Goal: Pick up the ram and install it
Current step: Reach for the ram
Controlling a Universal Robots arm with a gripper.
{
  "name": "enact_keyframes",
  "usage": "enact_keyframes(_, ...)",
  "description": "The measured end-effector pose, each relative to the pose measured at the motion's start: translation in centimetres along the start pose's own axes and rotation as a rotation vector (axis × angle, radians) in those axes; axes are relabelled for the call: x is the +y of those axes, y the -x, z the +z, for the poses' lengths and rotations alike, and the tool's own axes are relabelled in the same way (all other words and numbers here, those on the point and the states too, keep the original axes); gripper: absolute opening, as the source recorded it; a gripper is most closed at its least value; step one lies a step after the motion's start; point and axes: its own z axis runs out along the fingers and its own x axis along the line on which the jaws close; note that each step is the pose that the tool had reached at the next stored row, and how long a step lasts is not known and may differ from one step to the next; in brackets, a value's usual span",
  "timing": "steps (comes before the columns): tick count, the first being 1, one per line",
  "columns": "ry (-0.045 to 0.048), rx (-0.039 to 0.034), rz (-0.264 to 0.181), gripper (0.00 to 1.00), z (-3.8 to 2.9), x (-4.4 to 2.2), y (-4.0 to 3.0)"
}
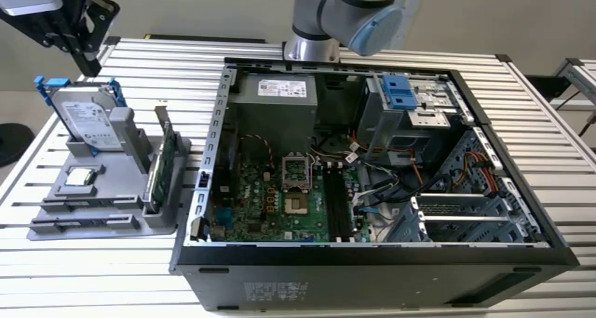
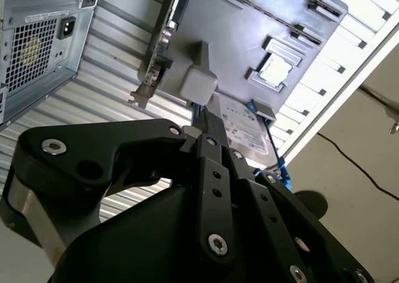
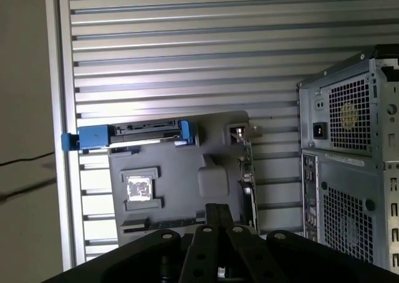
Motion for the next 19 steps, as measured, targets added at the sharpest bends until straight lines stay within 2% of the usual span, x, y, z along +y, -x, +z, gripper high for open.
enact_keyframes(19,0.0001,0.0,0.0,0.0,-0.05,-0.14,-2.04)
